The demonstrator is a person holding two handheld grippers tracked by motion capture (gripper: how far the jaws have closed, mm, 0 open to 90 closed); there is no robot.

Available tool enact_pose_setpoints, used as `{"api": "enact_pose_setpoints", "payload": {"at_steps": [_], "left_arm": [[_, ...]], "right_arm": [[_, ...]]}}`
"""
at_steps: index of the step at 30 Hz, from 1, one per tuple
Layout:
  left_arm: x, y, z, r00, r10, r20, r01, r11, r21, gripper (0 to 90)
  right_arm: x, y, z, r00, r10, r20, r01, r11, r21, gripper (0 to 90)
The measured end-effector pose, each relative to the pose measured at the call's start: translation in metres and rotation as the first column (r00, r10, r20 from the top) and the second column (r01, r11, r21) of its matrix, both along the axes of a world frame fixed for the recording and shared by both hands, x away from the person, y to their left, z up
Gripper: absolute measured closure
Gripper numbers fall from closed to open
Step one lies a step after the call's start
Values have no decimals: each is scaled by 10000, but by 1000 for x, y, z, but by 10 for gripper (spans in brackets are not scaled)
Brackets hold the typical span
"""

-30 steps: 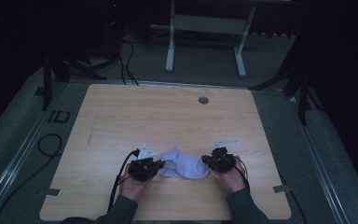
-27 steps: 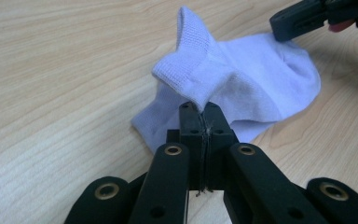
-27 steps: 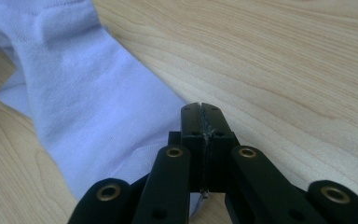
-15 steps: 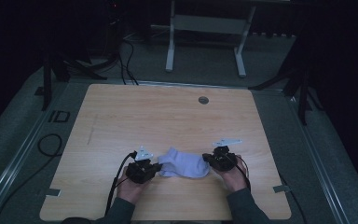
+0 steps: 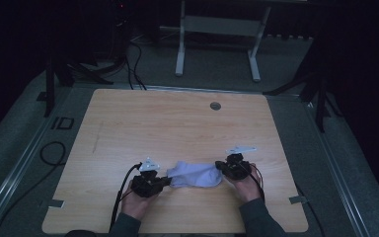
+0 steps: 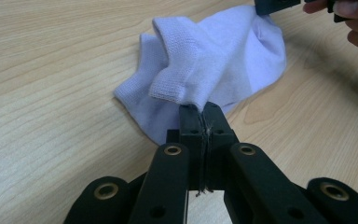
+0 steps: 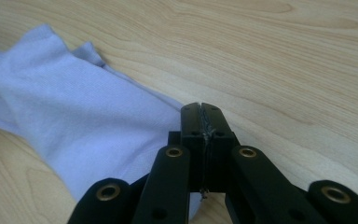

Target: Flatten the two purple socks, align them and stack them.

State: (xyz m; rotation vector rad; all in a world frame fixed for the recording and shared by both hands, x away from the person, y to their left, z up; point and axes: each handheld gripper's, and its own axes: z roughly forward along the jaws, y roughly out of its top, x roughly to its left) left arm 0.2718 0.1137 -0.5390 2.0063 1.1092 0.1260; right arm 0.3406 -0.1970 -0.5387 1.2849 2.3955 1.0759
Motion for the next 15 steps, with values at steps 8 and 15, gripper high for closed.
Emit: {"api": "enact_pose_setpoints", "payload": {"at_steps": [8, 15], "left_arm": [[5, -1, -13, 9980, 137, -623, -94, 9976, 686, 880], [4, 2, -5, 9989, 447, 99, -453, 9967, 668, 649]], "right_arm": [[4, 6, -8, 9999, -86, 133, 88, 9998, -199, 888], [3, 8, -10, 9994, -218, 272, 229, 9990, -392, 851]]}}
